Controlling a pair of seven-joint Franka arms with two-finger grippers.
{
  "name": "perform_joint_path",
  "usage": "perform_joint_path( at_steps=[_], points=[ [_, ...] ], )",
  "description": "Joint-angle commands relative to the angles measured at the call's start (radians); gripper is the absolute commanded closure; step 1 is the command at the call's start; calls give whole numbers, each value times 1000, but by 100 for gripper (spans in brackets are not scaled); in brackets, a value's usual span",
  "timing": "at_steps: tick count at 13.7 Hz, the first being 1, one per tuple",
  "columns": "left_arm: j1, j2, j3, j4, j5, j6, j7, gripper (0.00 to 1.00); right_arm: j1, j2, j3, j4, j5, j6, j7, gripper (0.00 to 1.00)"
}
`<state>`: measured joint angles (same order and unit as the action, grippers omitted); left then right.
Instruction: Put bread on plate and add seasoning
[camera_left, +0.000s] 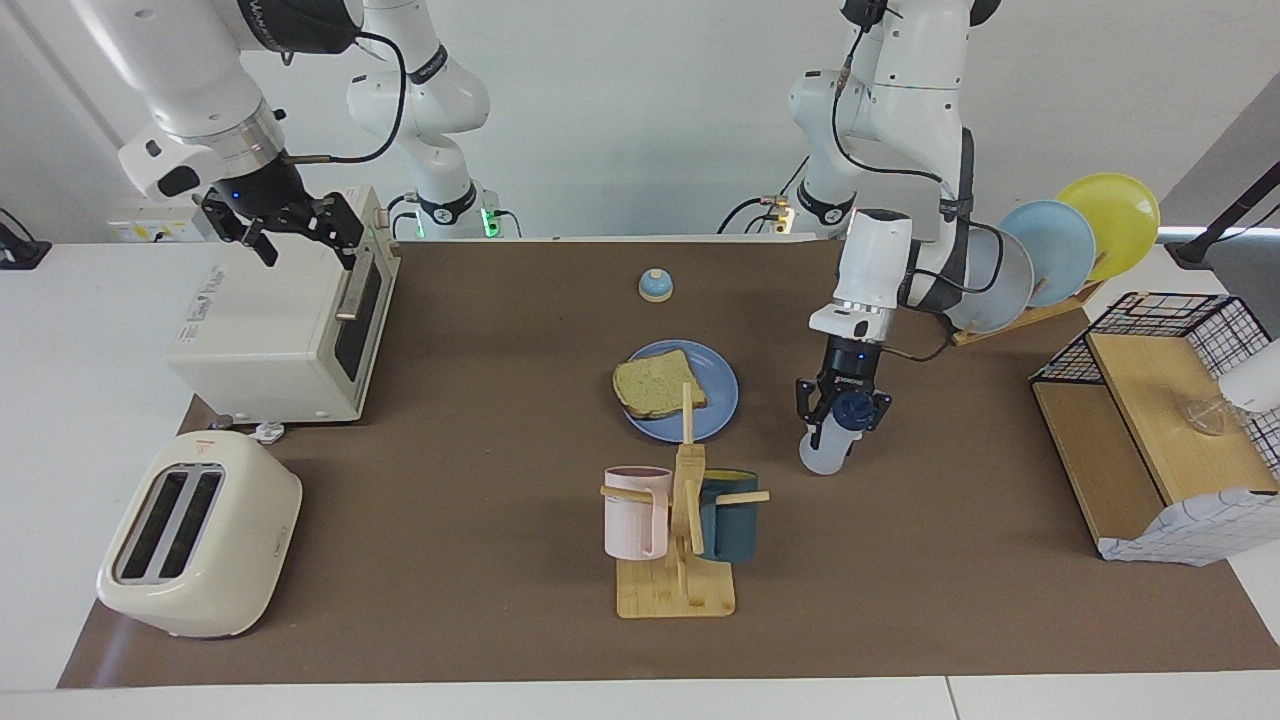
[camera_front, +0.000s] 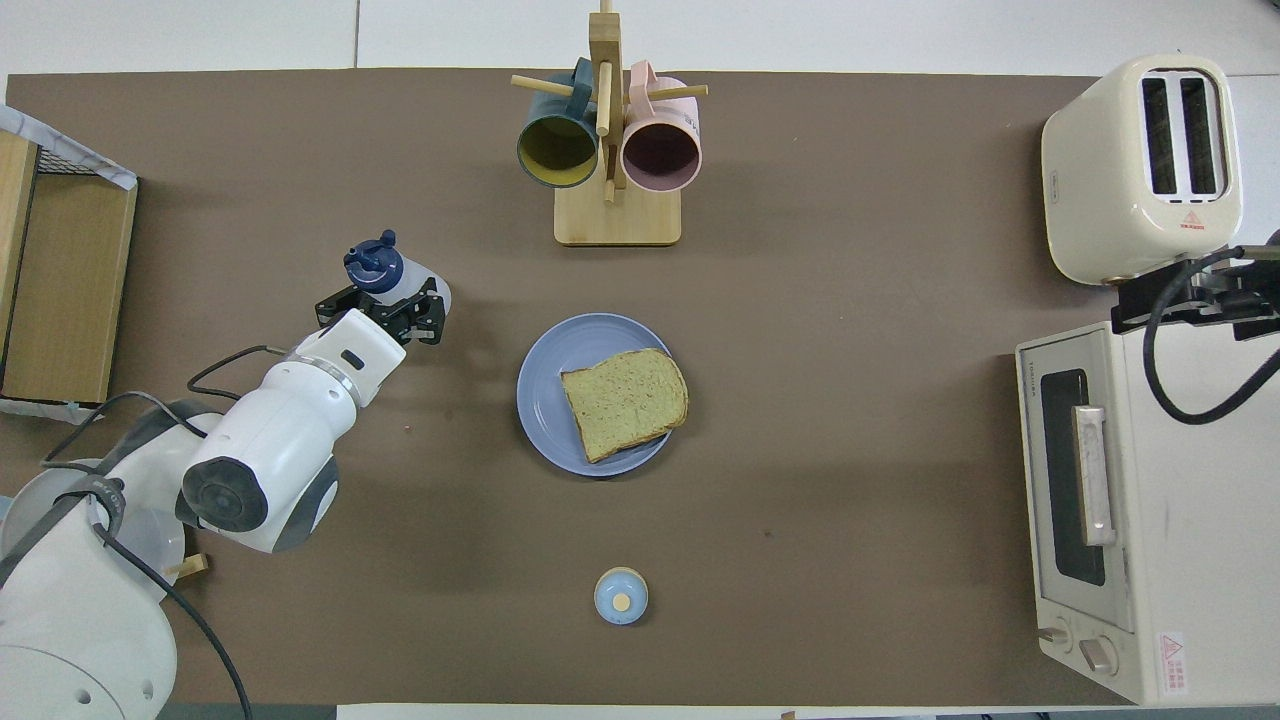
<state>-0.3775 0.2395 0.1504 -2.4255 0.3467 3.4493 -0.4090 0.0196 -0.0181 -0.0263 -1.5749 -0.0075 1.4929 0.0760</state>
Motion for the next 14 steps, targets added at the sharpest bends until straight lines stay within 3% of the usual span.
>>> perform_joint_path(
  at_steps=[1,5,6,8,11,14],
  points=[
    [-3,17,3,-20,-9,45,27,100,-9,-13,6,-17,-9,7,-27,0],
    [-1,18,3,-20,-9,48,27,100,-9,-13,6,-17,-9,7,-27,0],
    [0,18,3,-20,-9,48,27,93,-9,-13,6,-17,-9,7,-27,0],
    [6,18,3,-21,-8,48,27,25,-9,-13,6,-17,-9,7,-27,0],
    [9,18,3,-26,-8,50,26,0,-9,-13,6,-17,-9,7,-27,0],
    [9,17,3,-26,-8,50,25,0,-9,-13,6,-17,-9,7,-27,0]
  ],
)
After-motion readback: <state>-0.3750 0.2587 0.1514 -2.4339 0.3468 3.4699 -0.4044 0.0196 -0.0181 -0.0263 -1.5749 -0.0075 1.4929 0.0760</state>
